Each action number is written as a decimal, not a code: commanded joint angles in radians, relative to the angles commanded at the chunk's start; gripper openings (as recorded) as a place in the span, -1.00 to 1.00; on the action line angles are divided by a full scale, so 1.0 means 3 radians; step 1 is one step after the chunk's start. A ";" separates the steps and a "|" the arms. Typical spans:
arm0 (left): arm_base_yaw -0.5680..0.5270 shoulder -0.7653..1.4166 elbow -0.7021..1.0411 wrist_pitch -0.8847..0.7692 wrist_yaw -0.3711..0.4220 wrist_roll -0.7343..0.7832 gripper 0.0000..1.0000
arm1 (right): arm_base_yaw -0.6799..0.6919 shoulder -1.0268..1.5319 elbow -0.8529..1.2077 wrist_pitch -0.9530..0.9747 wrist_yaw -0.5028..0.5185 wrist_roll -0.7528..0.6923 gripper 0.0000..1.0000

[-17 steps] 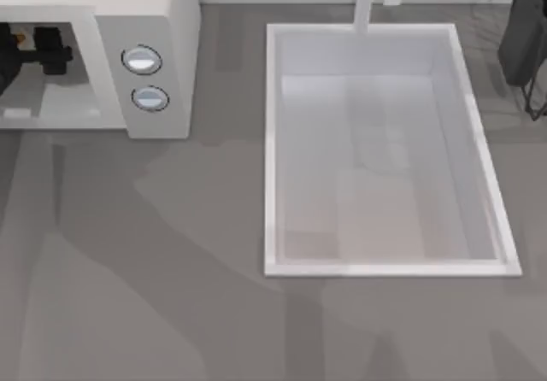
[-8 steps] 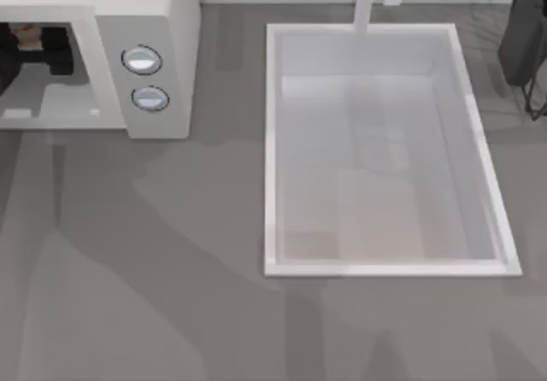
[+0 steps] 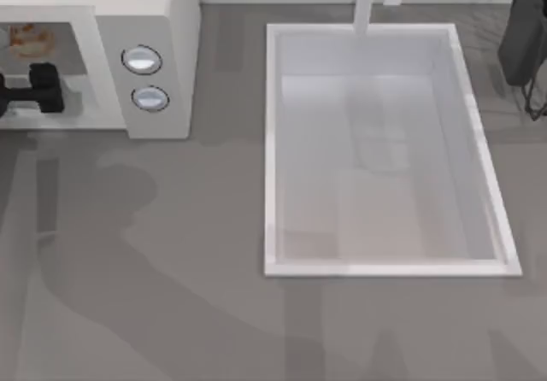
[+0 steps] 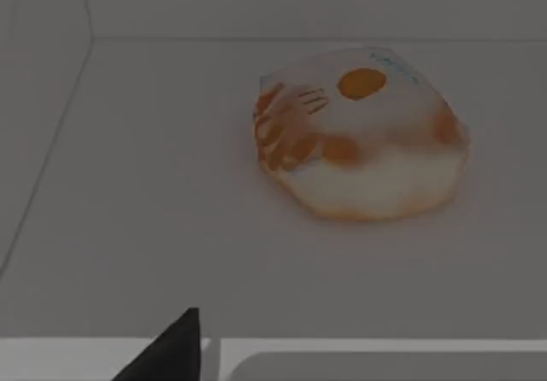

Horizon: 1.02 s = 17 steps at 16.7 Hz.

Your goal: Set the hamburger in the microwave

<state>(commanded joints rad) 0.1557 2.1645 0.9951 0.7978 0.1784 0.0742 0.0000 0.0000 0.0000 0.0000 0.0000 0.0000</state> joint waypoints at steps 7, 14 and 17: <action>0.0225 -0.0842 -0.1652 0.0748 0.0182 0.0077 1.00 | 0.0000 0.0000 0.0000 0.0000 0.0000 0.0000 1.00; 0.0288 -0.1042 -0.1972 0.0933 0.0222 0.0097 1.00 | 0.0000 0.0000 0.0000 0.0000 0.0000 0.0000 1.00; 0.0271 -0.1074 -0.1937 0.0877 0.0216 0.0094 1.00 | 0.0000 0.0000 0.0000 0.0000 0.0000 0.0000 1.00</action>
<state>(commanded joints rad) 0.2370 1.8422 0.4139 1.0610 0.2433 0.1025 0.0000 0.0000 0.0000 0.0000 0.0000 0.0000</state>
